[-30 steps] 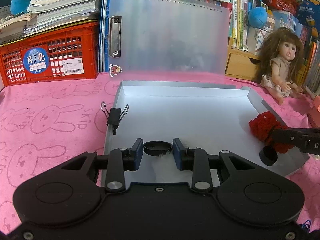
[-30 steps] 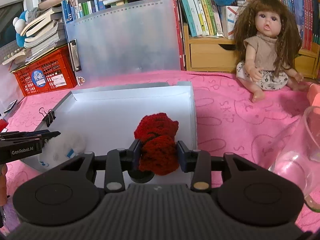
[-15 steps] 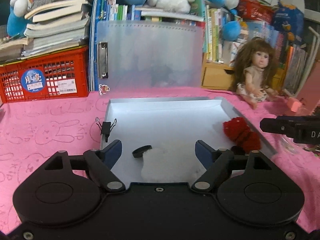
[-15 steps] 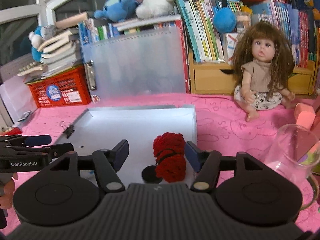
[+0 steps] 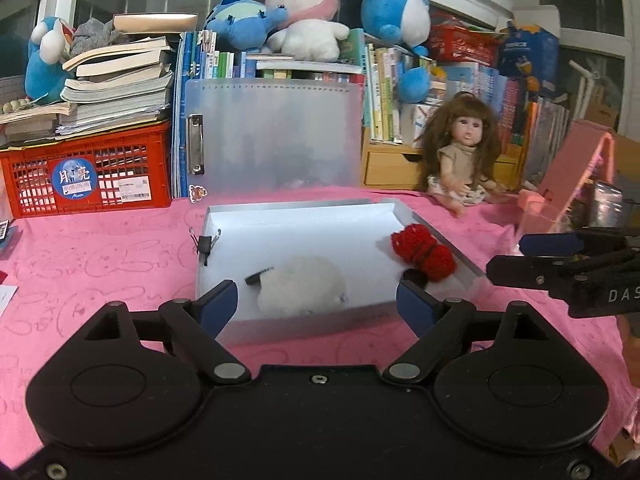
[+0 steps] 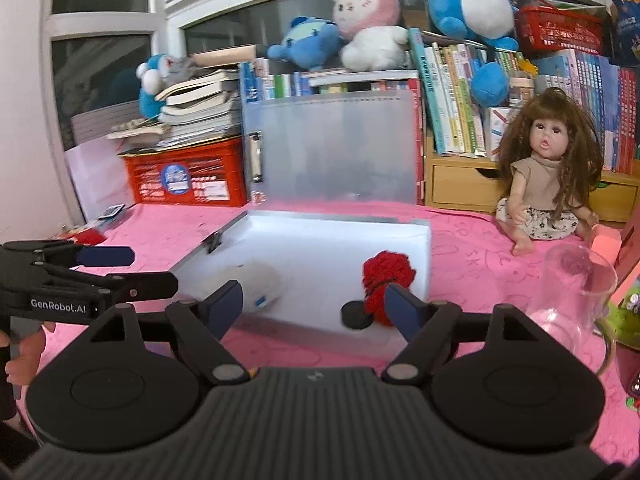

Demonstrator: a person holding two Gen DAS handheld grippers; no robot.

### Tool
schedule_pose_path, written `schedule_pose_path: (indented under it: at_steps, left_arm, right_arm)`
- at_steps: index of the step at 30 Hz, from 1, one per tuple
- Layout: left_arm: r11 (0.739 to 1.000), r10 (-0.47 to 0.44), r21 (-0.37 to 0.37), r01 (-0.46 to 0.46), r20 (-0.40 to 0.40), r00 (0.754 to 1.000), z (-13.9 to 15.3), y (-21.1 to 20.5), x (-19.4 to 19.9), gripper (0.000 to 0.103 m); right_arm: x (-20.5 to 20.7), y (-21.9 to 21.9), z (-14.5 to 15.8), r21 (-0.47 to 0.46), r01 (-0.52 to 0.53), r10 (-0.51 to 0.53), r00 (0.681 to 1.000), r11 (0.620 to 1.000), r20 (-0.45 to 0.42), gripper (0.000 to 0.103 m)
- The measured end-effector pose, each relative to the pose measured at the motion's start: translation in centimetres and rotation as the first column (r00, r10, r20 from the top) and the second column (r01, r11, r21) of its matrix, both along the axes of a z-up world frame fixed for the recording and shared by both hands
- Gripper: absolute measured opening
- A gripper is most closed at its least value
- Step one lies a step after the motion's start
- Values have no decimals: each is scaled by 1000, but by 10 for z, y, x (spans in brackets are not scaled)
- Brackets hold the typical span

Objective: Organize objects
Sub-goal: 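Release the red bundle and black lid into the white box, then move both tools back to the green plaid doll and blue floral pouch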

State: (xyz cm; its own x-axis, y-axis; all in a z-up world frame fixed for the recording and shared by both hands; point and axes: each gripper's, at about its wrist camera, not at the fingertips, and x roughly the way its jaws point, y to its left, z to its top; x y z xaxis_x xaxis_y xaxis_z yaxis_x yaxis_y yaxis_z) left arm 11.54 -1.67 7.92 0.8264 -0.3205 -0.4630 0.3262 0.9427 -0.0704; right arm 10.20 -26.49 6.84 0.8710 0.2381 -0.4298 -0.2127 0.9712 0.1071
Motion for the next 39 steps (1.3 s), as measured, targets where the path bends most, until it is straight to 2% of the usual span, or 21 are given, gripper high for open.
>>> schedule_pose_path:
  at_steps: [4,14,25,33,39]
  left_arm:
    - [1000,-16,16,15,25,1000,-1,-1,-24,87]
    - [999,-24,34,22,60,998,-11,2,-67,91]
    - [999,-33,22,32,28,999,-34,8,-98,92]
    - [995,-103,6,103,25,994,-45,8,-117,92]
    - [990,-138,40,137,24,990,-55,-4,-121,93]
  right_arm:
    - [-15,3,-4,9,-17,17,1000,1000,-1,87]
    - [-42,16,-20,-35,-51,50,999,998,-14,89]
    - [-62,31,-43,-60,-58,56,998,996,-31,89]
    - [-63,27,-56,-55,-23,19,997,998,-74,89]
    - [-61,24,-60,-52,-3,-2,995,999,-95,89]
